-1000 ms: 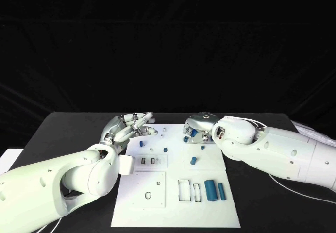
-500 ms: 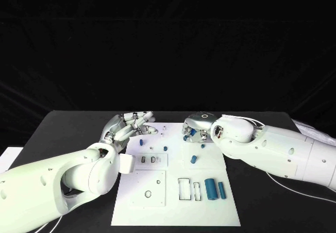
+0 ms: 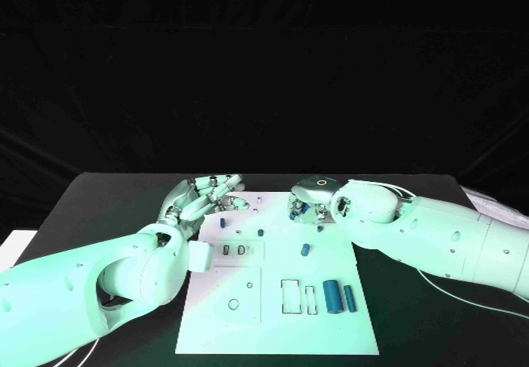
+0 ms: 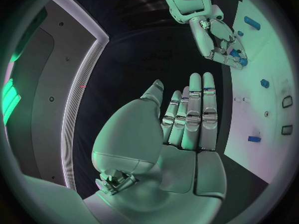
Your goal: Assemble the parts on the task board
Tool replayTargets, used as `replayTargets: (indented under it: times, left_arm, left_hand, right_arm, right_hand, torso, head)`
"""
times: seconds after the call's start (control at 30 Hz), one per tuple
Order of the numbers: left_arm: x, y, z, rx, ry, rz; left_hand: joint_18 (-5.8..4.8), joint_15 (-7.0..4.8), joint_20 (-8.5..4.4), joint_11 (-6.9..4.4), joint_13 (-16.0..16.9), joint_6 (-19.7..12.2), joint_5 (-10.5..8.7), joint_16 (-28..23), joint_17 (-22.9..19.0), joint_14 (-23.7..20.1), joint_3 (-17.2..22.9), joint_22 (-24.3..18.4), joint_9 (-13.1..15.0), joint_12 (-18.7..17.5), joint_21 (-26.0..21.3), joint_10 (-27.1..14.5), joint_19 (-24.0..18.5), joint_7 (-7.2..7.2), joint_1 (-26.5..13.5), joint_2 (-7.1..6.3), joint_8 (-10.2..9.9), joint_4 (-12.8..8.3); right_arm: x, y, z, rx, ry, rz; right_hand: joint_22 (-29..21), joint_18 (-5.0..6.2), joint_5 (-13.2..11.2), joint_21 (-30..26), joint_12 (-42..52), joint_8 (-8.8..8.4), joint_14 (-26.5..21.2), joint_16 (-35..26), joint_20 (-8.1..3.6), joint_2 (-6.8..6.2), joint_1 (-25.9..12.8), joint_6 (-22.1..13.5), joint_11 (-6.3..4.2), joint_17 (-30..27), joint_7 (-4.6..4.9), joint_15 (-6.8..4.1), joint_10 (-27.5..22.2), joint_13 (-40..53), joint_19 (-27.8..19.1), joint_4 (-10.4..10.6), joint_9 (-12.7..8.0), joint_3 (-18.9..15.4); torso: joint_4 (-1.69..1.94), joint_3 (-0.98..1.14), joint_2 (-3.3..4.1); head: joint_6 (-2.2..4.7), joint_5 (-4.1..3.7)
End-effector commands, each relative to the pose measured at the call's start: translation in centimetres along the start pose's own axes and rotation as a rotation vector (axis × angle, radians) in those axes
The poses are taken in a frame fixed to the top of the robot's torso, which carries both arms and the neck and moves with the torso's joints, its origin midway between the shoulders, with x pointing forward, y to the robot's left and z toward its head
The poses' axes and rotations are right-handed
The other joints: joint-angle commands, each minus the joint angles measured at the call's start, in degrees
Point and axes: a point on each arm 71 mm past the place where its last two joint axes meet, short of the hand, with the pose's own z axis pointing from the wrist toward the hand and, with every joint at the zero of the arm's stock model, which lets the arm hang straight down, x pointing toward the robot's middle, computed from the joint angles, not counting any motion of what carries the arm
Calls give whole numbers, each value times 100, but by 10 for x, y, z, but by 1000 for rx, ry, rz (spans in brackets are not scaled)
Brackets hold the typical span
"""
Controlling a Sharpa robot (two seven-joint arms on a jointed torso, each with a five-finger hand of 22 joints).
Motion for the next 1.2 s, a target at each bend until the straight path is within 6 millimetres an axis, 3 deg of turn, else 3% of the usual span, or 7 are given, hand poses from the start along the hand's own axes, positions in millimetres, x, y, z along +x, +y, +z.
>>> replayTargets:
  times: [0.03, 0.37, 0.53, 0.83, 1.2]
  left_arm:
    - [1, -1, 1, 1, 9, -8]
    - [0, 0, 1, -7, 1, -3]
    - [-1, 0, 1, -8, -1, -4]
    - [-1, 0, 1, -10, -1, -9]
    - [0, 0, 0, -9, 5, -15]
  left_hand:
    - [1, 3, 23, 26, -5, 14, 8, -37, 18, -54, 14, -11, -9, -29, -37, 19, 11, 17, 49, 21, -23, -53]
    - [0, 12, 29, 34, -6, 12, 10, -62, 51, -98, 49, -24, -10, -51, -69, 15, -8, 26, 95, 51, -34, -93]
    - [2, 13, 30, 37, -7, 7, 11, -67, 66, -104, 67, -27, -12, -60, -77, 11, -10, 32, 114, 62, -39, -110]
    - [2, 14, 31, 43, -8, -2, 11, -70, 82, -108, 88, -30, -14, -71, -85, 4, -9, 42, 131, 73, -45, -127]
    - [2, 16, 32, 46, -9, -7, 11, -73, 88, -111, 96, -32, -14, -76, -88, -1, -9, 48, 136, 77, -48, -133]
  right_arm:
    - [1, 1, 0, -12, 8, 3]
    - [-3, 1, -2, -11, -53, 28]
    - [-10, 3, -3, -10, -133, 63]
    - [-20, 9, 2, 17, -235, 114]
    - [-24, 19, 20, 24, -250, 112]
  right_hand:
    - [10, -49, -32, 42, 24, 32, 209, 25, -18, 59, 5, 54, 6, 15, 1, 8, 29, 7, 40, 4, 6, 35]
    - [142, -65, -95, 158, 42, 55, 215, 108, -20, 100, -33, 140, -9, 114, -10, 0, 114, 16, 64, 109, 21, 93]
    - [280, -83, -80, 269, 55, 75, 210, 145, -30, 149, -112, 209, -31, 146, -33, -13, 195, 22, 98, 270, 40, 133]
    - [345, -94, -112, 321, 47, 78, 206, 161, -33, 142, -131, 234, -40, 160, -46, -21, 215, 20, 108, 340, 51, 160]
    - [356, -96, -146, 335, 21, 61, 200, 166, -32, 117, -122, 216, -34, 161, -40, -19, 189, 10, 97, 367, 51, 187]
  torso:
    - [-8, 0, 0]
    - [1, -3, 7]
    - [7, 0, 10]
    - [14, -2, 18]
    - [76, -4, 69]
  head:
    - [-7, 2]
    - [-6, -3]
    - [2, 27]
    - [6, 63]
    - [37, 64]
